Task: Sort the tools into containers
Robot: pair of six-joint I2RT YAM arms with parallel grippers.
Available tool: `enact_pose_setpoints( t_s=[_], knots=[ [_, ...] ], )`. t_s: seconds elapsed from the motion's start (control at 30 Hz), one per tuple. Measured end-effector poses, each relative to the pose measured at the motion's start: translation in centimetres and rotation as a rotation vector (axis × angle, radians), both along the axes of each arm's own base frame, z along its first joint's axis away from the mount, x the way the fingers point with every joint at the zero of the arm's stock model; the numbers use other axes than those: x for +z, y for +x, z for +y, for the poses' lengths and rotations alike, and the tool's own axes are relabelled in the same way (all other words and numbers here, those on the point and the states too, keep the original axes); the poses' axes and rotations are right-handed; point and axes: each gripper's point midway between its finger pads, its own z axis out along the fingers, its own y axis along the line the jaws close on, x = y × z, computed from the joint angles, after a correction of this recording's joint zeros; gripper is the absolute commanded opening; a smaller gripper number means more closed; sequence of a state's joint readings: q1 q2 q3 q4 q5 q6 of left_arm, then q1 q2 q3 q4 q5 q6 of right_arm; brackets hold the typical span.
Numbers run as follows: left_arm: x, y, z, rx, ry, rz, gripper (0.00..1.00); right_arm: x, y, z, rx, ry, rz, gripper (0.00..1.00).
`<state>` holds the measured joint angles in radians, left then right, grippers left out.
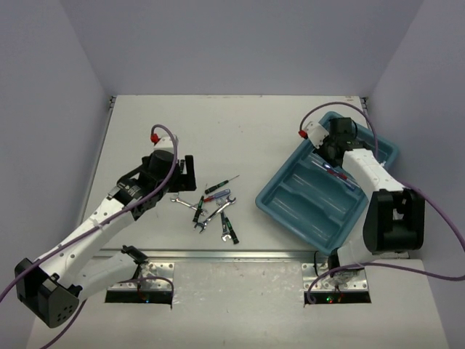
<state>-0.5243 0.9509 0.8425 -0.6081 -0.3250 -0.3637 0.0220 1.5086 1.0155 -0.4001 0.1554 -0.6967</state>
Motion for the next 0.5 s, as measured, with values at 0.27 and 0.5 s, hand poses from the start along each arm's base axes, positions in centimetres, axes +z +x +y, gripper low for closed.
enact_pose_setpoints(
  t_s=[0.27,0.5],
  knots=[
    [-1.1,0.4,0.5,0.028,0.044,0.030,1.00,-3.7,-0.3,-0.9,-0.002,0.015,0.111,0.46],
    [-2.7,0.6,0.9,0.049,0.092,0.081,1.00,-2.4,0.7,-1.4,-0.068,0.042,0.122,0.99]
  ],
)
